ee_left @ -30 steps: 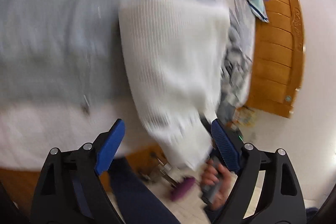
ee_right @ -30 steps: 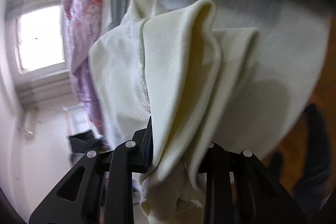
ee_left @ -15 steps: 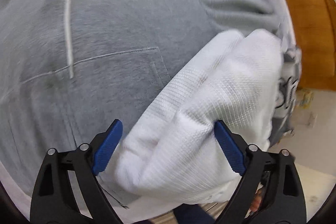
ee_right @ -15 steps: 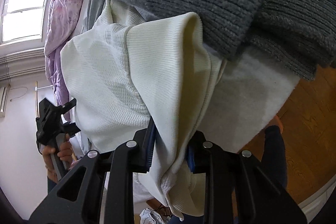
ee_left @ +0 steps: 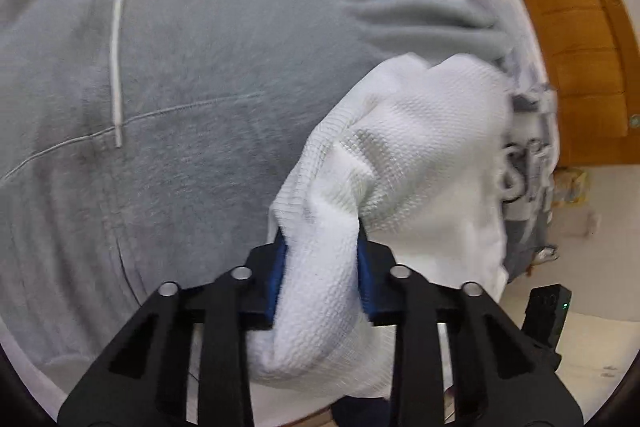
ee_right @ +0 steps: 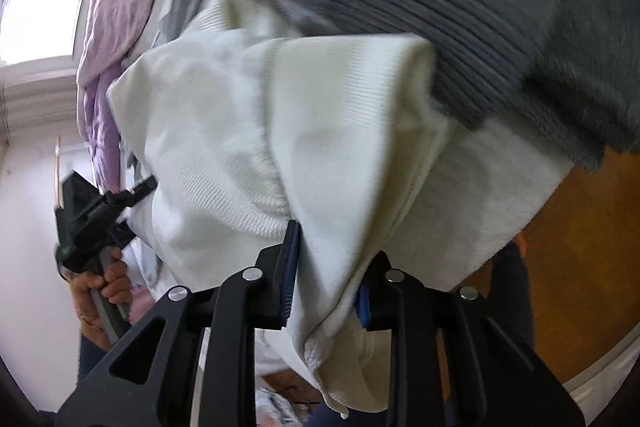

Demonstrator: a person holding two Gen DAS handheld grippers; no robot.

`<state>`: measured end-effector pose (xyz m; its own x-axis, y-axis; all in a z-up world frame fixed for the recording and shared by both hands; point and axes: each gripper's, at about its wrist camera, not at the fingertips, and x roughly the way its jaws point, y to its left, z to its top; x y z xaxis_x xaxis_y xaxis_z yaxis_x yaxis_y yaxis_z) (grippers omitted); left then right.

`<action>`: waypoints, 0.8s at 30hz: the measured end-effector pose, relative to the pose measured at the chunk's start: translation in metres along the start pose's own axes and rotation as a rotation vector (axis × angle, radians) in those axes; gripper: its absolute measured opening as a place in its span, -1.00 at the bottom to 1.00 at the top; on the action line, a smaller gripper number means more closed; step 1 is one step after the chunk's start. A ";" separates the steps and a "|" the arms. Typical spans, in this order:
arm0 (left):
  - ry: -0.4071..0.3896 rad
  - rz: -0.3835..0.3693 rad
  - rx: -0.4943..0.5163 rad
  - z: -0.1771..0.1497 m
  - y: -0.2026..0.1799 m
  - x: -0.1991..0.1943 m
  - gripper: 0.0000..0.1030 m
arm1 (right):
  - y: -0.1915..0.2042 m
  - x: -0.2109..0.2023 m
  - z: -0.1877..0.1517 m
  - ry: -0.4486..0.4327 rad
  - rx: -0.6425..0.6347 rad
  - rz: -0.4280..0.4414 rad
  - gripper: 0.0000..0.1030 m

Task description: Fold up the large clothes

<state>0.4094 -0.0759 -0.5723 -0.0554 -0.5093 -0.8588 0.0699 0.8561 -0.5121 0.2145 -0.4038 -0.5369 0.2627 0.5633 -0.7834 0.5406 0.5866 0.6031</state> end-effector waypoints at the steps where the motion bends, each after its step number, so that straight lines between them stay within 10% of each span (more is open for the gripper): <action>1: -0.017 -0.004 0.001 -0.004 -0.001 -0.008 -0.50 | 0.012 -0.005 -0.001 0.001 -0.027 0.013 -0.61; 13: -0.201 -0.019 0.140 -0.013 -0.111 -0.127 -0.54 | 0.111 -0.086 0.032 -0.060 -0.216 0.187 -0.63; 18: -0.289 -0.056 0.324 0.009 -0.218 -0.167 -0.53 | 0.118 -0.154 0.055 -0.159 -0.236 0.257 -0.63; 24: -0.272 -0.184 0.458 0.047 -0.321 -0.139 -0.52 | 0.082 -0.231 0.083 -0.325 -0.161 0.253 -0.63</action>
<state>0.4413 -0.2839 -0.2897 0.1471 -0.7028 -0.6960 0.5117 0.6563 -0.5545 0.2641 -0.5339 -0.3187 0.6226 0.5037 -0.5989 0.3020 0.5513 0.7777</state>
